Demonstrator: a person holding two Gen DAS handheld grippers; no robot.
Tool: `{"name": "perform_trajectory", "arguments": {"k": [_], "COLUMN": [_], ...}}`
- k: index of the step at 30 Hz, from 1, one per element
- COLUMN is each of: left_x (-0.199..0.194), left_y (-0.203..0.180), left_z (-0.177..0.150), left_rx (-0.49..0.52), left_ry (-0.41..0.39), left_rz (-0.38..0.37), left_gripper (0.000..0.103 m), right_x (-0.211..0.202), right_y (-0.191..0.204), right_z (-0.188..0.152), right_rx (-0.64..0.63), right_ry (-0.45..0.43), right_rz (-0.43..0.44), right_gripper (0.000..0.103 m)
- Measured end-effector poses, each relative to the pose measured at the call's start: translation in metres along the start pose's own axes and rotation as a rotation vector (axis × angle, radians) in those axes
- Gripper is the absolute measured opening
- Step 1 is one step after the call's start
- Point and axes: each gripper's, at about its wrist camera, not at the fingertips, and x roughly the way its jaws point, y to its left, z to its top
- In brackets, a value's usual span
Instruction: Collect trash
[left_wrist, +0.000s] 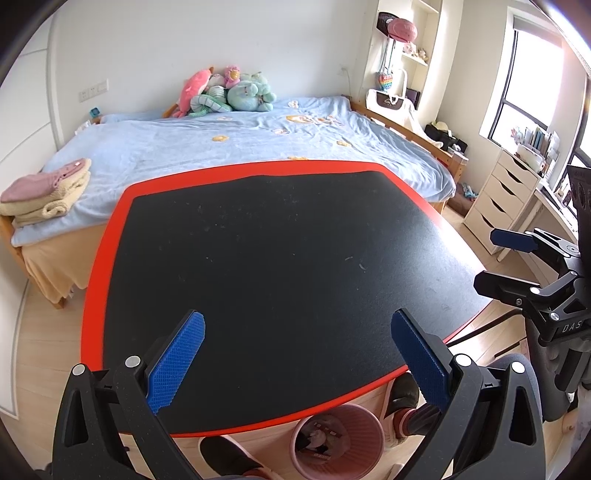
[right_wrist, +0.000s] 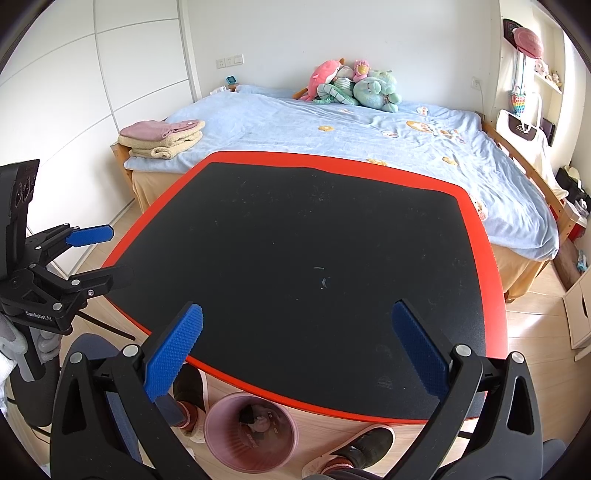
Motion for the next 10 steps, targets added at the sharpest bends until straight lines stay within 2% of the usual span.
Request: {"name": "perform_trajectory", "arguments": {"k": [10], "left_x": [-0.0024], "left_y": [-0.0013], "left_z": [-0.0012], "left_rx": [0.006], "left_ry": [-0.025], "left_rz": [-0.02], "left_gripper": [0.097], "right_x": [-0.0022], "right_y": [-0.0034], "right_z": [-0.0008], "right_rx": [0.003], "right_ry": [-0.002], "right_rz": [-0.001], "right_gripper": [0.1]}}
